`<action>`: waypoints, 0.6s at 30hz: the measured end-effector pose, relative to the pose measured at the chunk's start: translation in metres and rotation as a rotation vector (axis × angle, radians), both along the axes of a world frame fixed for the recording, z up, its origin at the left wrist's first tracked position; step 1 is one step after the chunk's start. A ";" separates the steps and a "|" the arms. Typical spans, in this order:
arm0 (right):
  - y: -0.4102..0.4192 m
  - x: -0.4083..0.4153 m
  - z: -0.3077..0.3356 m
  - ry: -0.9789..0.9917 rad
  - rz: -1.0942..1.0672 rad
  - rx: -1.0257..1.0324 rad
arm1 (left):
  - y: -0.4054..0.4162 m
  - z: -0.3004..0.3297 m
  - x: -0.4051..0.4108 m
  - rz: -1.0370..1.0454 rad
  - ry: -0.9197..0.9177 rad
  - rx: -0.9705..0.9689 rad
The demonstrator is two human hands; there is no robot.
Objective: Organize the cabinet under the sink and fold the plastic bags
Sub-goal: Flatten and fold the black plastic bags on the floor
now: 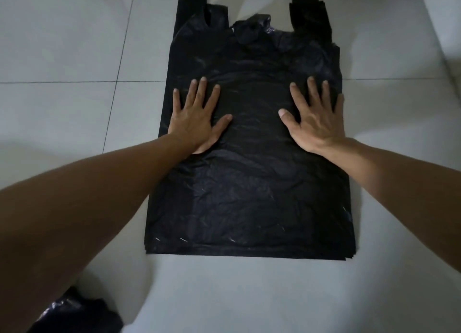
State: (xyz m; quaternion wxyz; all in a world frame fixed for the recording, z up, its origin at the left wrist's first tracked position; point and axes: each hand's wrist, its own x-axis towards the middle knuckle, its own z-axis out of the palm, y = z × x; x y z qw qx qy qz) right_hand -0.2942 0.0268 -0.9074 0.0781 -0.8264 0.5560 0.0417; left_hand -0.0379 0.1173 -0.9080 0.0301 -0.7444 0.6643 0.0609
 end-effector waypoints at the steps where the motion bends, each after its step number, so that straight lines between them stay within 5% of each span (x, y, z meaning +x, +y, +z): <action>1: 0.001 0.000 0.000 0.000 -0.007 0.003 | 0.000 0.001 0.000 0.000 -0.002 0.001; 18: 0.011 0.011 0.002 0.062 0.004 0.009 | -0.016 0.022 -0.033 -0.110 0.028 -0.022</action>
